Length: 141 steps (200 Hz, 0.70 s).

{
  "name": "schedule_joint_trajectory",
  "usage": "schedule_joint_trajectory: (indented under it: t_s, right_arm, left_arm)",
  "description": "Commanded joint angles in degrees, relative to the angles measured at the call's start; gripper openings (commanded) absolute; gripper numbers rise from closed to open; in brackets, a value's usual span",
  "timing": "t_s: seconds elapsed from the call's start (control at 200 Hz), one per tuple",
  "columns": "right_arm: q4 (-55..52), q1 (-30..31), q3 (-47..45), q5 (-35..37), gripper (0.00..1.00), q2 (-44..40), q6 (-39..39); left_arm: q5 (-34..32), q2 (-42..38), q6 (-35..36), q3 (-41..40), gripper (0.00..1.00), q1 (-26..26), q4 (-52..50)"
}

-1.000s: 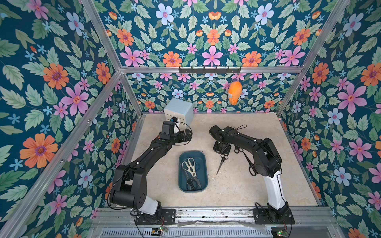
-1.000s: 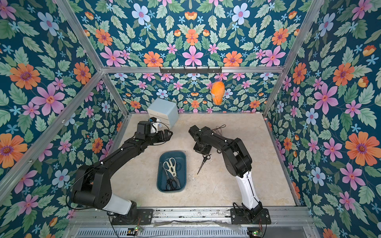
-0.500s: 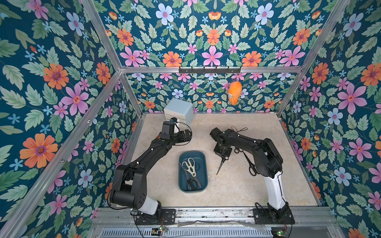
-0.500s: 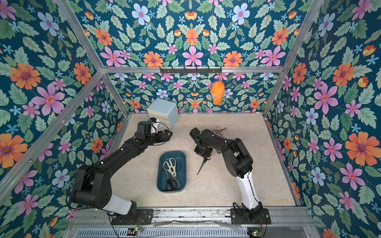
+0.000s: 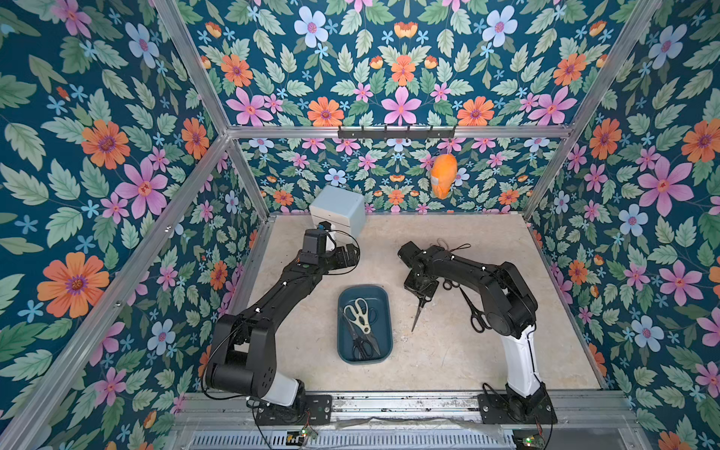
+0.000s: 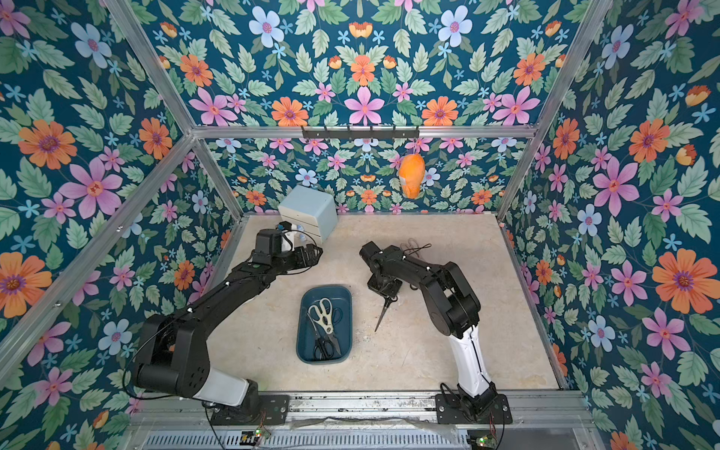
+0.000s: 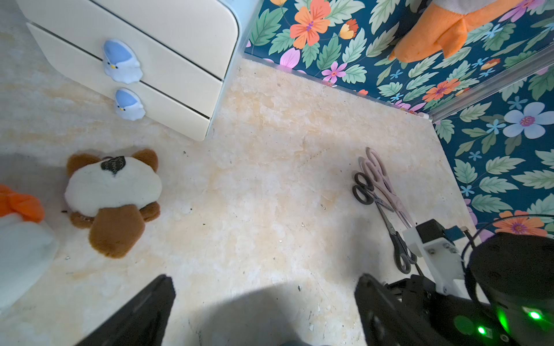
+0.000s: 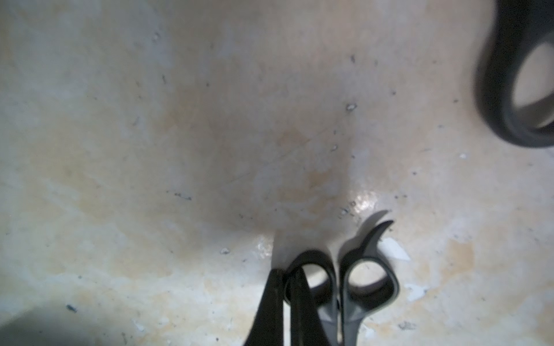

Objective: Put the scissors into the storage box
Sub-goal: Pick up the scissors from the center of the board.

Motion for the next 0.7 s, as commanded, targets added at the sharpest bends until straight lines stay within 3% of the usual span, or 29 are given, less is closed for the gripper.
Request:
schedule_joint_trajectory:
  t_s: [0.0,0.38,0.7]
  right_arm:
    - [0.9,0.1,-1.7,0.3,0.00,-0.2,0.3]
    - [-10.8,3.1,8.0,1.4,0.00,-11.0,-4.3]
    - [-16.0,11.2,26.6,0.7,0.00,-3.7,-6.3]
  left_arm:
    - [-0.6,-0.6,-0.3,-0.2,0.99,0.6,1.3]
    - [0.4,-0.4,-1.5,-0.5,0.99,2.3,1.9]
    - [0.1,-0.4,-1.8,-0.5,0.99,5.2,2.1]
